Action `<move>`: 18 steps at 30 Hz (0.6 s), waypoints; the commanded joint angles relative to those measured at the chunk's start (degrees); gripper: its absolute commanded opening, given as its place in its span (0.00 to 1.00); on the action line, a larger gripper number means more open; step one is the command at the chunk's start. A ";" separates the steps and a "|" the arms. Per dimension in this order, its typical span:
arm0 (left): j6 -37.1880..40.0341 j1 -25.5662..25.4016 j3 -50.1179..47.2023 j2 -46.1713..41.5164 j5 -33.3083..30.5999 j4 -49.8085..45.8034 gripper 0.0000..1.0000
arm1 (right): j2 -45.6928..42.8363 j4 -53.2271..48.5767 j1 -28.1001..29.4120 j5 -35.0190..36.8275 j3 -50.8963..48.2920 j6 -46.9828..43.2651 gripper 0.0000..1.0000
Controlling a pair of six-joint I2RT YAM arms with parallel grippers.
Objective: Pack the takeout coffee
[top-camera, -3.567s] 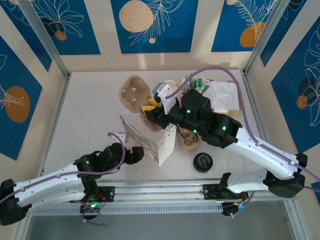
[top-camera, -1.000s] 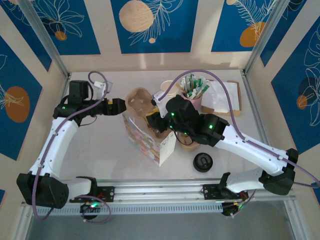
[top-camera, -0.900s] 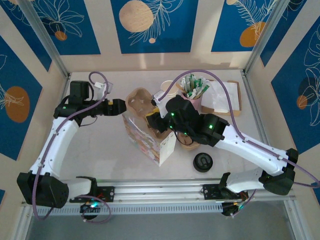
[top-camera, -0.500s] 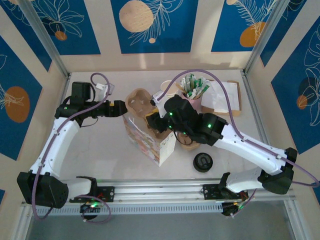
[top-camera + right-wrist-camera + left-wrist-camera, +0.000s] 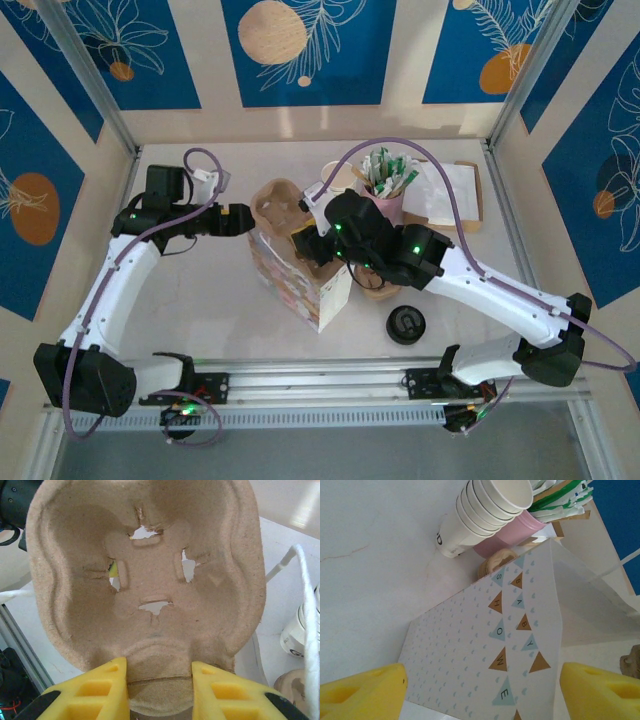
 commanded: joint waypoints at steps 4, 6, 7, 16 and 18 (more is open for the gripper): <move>0.38 -0.52 -0.57 -0.27 -5.80 -0.67 0.80 | 1.01 -2.09 0.48 2.08 2.58 1.05 0.31; -0.35 -0.52 -0.76 -0.39 -5.94 -0.12 0.79 | 1.43 -2.99 0.52 2.21 2.99 1.16 0.31; -0.53 -0.56 -0.78 -0.42 -6.08 0.05 0.80 | 1.74 -3.47 0.60 2.21 3.26 1.21 0.31; -2.01 -0.56 -1.96 -1.83 -7.33 2.22 0.80 | 4.81 -7.56 0.58 1.52 5.83 1.44 0.31; -1.99 -0.59 -1.80 -1.75 -8.47 2.00 0.80 | 5.47 -8.75 0.62 1.76 6.63 1.56 0.31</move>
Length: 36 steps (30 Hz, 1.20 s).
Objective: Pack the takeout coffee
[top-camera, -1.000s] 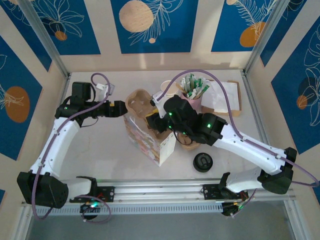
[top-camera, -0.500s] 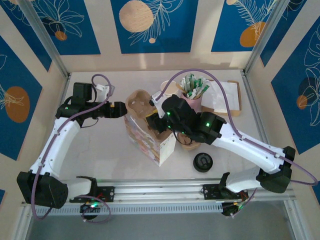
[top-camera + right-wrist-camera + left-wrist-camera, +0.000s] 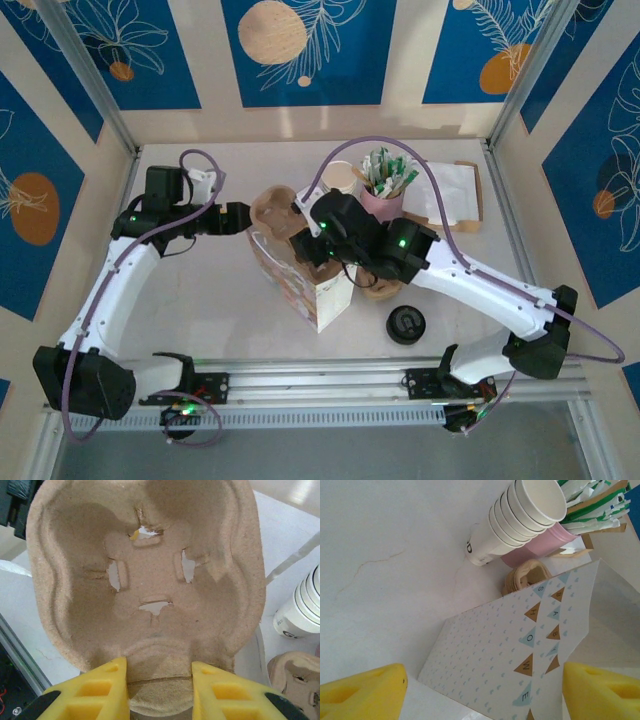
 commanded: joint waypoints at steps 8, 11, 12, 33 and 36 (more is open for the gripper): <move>-1.05 -0.50 -0.78 -0.88 -2.21 0.69 0.80 | 3.03 -7.11 0.49 1.25 5.27 1.83 0.31; -1.16 -0.54 -0.92 -0.86 -2.11 0.69 0.80 | 3.92 -9.04 0.46 1.49 6.74 1.99 0.31; -1.24 -0.52 -0.90 -0.86 -2.05 0.72 0.80 | 4.14 -9.48 0.47 1.56 7.04 1.97 0.30; -1.93 -0.54 -1.66 -1.38 -1.67 1.57 0.80 | 10.24 -17.23 0.57 1.23 12.31 3.26 0.30; -1.95 -0.52 -1.76 -1.49 -1.53 1.82 0.80 | 11.11 -18.65 0.58 1.40 13.30 3.72 0.30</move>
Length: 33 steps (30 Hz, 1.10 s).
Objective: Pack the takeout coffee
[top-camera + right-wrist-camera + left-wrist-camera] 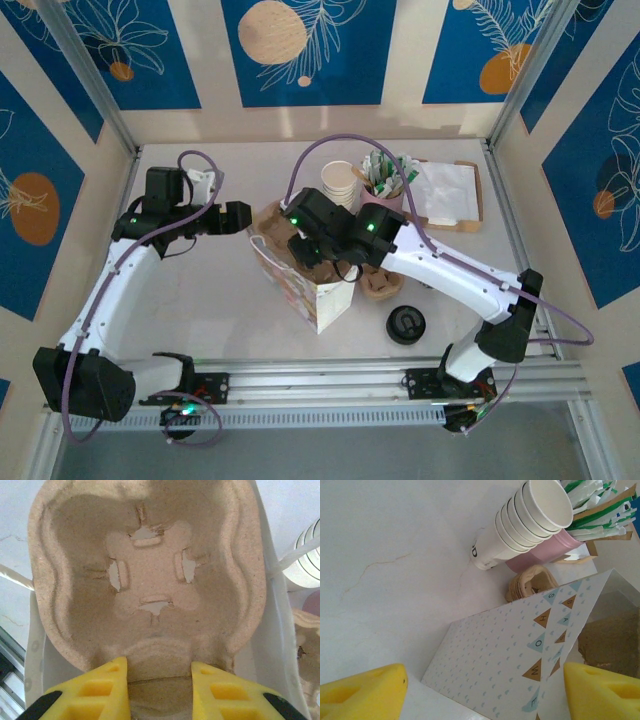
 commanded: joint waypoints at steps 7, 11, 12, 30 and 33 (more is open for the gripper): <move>-0.54 -0.54 -0.73 -1.19 -0.23 0.39 0.80 | 2.69 -5.59 0.47 1.11 3.74 1.16 0.30; -0.70 -0.54 -0.80 -1.32 -0.03 0.78 0.79 | 3.58 -6.41 0.40 1.11 4.15 1.04 0.30; -0.72 -0.47 -0.87 -1.40 0.15 0.90 0.80 | 3.80 -6.51 0.47 1.11 4.28 0.97 0.30; -1.34 -0.50 -1.48 -1.48 2.69 2.25 0.80 | 8.97 -11.69 -0.41 0.41 8.79 -0.25 0.30; -1.56 -0.50 -1.59 -1.50 3.11 2.53 0.80 | 9.57 -12.37 -0.62 0.23 9.07 -0.26 0.30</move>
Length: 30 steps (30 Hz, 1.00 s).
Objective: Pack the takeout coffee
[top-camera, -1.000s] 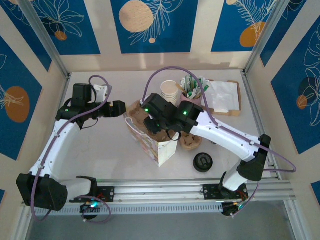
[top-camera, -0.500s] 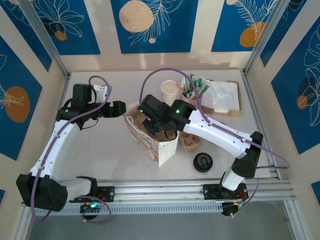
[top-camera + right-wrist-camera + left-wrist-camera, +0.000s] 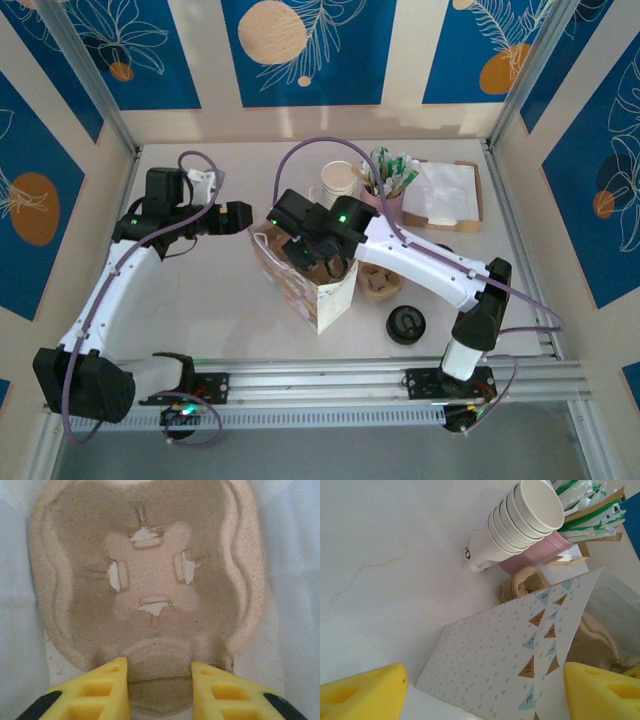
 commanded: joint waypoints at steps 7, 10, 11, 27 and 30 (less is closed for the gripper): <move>-1.19 -0.55 -1.00 -1.37 2.00 1.25 0.80 | 3.14 -4.65 -0.62 -0.95 3.11 -0.54 0.30; -1.28 -0.59 -1.09 -1.32 2.29 1.43 0.80 | 4.26 -5.29 -0.70 -1.13 3.38 -0.54 0.30; -1.41 -0.56 -1.25 -1.24 2.33 1.51 0.79 | 4.63 -5.50 -0.70 -1.13 3.51 -0.61 0.30; -1.78 -0.66 -1.36 -1.11 2.89 1.87 0.79 | 6.84 -5.73 -1.82 -2.69 3.13 -0.99 0.30; -1.81 -0.70 -1.37 -1.10 3.09 1.95 0.79 | 7.36 -5.47 -1.98 -3.19 3.01 -1.16 0.30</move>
